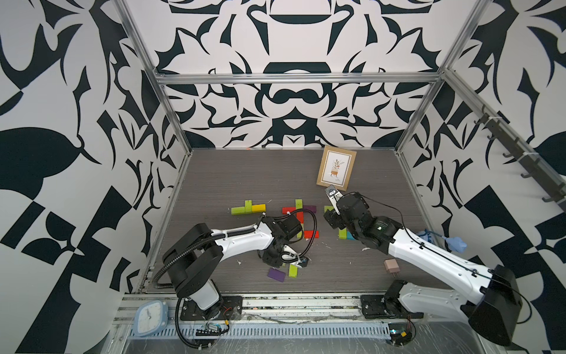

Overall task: Assemble the letter t with building blocks
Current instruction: Pick up the building block from the center of the board.

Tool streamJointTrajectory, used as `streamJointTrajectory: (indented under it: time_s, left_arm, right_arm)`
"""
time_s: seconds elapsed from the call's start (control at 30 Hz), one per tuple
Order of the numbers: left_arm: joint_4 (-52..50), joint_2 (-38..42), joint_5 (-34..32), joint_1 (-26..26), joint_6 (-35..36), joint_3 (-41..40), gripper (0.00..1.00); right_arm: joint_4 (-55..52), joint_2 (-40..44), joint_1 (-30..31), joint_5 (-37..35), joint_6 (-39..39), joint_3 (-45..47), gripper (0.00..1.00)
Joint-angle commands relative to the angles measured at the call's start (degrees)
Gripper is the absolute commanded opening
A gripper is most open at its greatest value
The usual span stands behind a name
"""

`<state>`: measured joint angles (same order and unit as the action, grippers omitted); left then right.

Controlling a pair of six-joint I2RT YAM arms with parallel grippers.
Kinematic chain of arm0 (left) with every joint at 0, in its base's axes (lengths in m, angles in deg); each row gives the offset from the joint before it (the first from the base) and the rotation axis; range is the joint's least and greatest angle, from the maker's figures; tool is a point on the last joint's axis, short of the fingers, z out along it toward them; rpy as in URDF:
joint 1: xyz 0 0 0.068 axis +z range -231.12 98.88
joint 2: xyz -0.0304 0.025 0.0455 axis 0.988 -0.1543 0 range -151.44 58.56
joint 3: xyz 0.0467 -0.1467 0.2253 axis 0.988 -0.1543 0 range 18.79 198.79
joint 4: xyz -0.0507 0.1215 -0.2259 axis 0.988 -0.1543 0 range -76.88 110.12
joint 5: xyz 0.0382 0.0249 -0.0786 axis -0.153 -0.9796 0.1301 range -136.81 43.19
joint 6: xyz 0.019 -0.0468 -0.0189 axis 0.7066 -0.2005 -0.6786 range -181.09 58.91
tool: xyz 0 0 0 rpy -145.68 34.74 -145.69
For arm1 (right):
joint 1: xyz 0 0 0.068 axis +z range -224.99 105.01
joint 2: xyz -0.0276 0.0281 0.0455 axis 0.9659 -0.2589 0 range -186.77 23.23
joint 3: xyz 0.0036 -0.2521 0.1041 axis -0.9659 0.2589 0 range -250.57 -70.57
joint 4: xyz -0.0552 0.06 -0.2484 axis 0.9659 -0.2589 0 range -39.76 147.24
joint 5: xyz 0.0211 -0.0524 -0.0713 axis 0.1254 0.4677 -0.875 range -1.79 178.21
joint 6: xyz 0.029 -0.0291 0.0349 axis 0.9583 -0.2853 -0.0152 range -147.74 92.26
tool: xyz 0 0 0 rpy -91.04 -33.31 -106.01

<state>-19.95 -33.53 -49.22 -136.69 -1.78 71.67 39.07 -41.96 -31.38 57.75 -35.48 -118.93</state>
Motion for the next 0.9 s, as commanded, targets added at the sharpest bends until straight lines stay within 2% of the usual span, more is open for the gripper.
streamJointTrajectory:
  time_s: [0.0,0.27,0.4,0.5,0.63,0.87]
  left_arm:
    - [-1.9,1.7,0.0,-0.2,-1.5,0.4,0.16]
    - [-3.8,2.5,-1.8,0.3,-7.2,4.7,0.08]
    - [-3.5,3.1,-5.0,0.4,-14.3,6.6,0.00]
    - [-3.1,4.7,-6.4,0.5,-17.3,6.7,0.00]
    - [-0.3,8.1,-11.9,0.6,-21.1,6.2,0.00]
    - [-2.7,9.6,-21.1,0.6,-33.4,10.2,0.00]
  right_arm:
    - [0.8,0.8,0.4,-0.7,-0.2,-1.1,0.99]
    - [0.6,1.0,0.3,-1.1,-0.4,-1.3,1.00]
    - [0.4,0.7,0.4,-1.1,-0.6,-1.4,0.99]
    - [0.3,0.3,0.3,-1.2,-0.6,-1.7,1.00]
    - [-0.1,0.3,0.3,-0.7,-0.6,-2.1,0.99]
    - [0.2,1.1,0.3,-0.4,-0.6,-2.1,1.00]
